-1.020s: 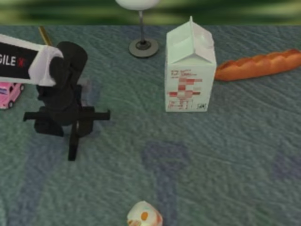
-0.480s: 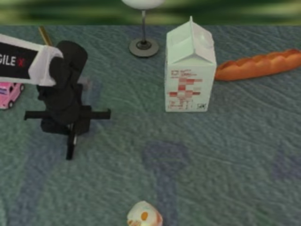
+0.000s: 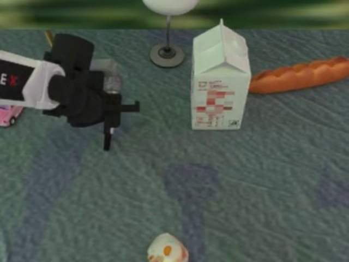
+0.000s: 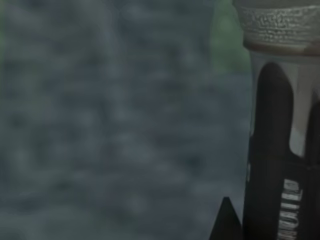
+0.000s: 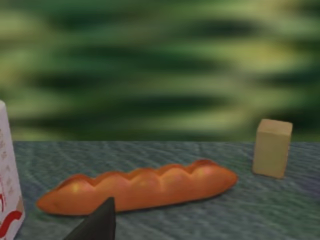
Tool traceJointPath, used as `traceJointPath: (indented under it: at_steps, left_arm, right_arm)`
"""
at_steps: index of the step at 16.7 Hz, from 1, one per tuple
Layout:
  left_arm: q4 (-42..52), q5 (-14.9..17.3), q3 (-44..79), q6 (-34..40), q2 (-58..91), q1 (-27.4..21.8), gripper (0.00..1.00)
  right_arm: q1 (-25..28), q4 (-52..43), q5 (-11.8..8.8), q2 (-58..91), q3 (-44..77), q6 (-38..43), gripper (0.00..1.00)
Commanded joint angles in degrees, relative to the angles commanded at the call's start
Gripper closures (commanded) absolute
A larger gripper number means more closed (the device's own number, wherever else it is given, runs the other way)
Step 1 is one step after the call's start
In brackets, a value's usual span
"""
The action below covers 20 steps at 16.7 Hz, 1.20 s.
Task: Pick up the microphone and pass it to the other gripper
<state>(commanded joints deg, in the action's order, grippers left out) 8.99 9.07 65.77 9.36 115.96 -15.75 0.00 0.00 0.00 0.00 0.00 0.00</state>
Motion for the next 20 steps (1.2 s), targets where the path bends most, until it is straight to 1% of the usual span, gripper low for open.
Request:
traceJointPath:
  at_steps: [7, 9, 11, 13, 15, 20]
  left_arm:
    - [-37.8, 14.2, -10.6, -5.8, -7.9, 1.4, 1.00]
    - [-46.8, 17.8, -13.3, -7.4, -10.5, 1.8, 1.00]
    - [-53.6, 20.8, -15.5, -8.8, -13.1, 2.2, 1.00]
    - [-57.9, 22.8, -17.0, -9.9, -15.2, 2.5, 1.00]
    - [-59.9, 23.8, -17.6, -10.4, -16.3, 2.6, 1.00]
    - [-59.8, 23.6, -17.4, -10.4, -16.2, 2.2, 1.00]
  right_arm:
    - [0.0, 0.0, 0.0, 0.0, 0.0, 0.0, 0.00]
    - [0.0, 0.0, 0.0, 0.0, 0.0, 0.0, 0.00]
    - [0.0, 0.0, 0.0, 0.0, 0.0, 0.0, 0.00]
    - [0.0, 0.0, 0.0, 0.0, 0.0, 0.0, 0.00]
    - [0.0, 0.0, 0.0, 0.0, 0.0, 0.0, 0.00]
    - [0.0, 0.0, 0.0, 0.0, 0.0, 0.0, 0.00]
